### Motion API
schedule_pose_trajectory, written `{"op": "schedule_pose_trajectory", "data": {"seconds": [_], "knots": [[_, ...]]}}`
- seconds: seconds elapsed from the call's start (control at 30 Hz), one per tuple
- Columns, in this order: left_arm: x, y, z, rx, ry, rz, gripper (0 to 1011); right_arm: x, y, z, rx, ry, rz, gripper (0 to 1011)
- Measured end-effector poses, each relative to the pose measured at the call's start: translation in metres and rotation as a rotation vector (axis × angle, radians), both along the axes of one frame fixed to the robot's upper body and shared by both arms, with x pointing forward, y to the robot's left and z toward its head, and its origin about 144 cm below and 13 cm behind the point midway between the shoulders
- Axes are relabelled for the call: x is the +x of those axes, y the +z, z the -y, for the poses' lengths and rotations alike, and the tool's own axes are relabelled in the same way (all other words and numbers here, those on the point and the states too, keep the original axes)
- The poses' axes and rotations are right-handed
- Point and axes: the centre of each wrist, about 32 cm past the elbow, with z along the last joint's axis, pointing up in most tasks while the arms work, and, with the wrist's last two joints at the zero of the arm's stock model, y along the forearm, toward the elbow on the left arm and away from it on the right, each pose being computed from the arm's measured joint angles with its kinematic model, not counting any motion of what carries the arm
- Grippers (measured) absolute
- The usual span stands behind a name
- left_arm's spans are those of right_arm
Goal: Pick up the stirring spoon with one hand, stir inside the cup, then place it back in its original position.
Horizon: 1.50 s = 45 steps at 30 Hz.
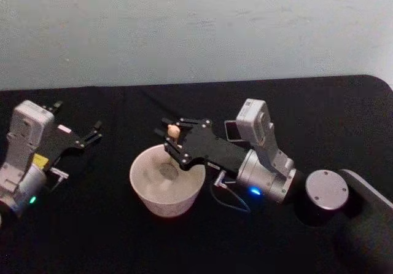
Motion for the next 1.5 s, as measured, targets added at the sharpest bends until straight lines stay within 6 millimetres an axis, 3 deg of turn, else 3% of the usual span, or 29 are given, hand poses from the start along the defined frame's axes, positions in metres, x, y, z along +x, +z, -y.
{"op": "schedule_pose_trajectory", "data": {"seconds": [0.47,0.83,1.1,1.5], "knots": [[0.000,0.000,0.000,0.000,0.000,0.000,1001,-0.002,0.001,0.017,-0.013,-0.026,0.009,212],[0.000,0.000,0.000,0.000,0.000,0.000,1002,-0.025,0.001,0.027,-0.015,0.048,-0.014,212],[0.000,0.000,0.000,0.000,0.000,0.000,1001,-0.034,-0.001,0.015,-0.009,0.102,-0.028,212],[0.000,0.000,0.000,0.000,0.000,0.000,1001,-0.020,0.003,-0.007,0.020,0.106,-0.015,211]]}}
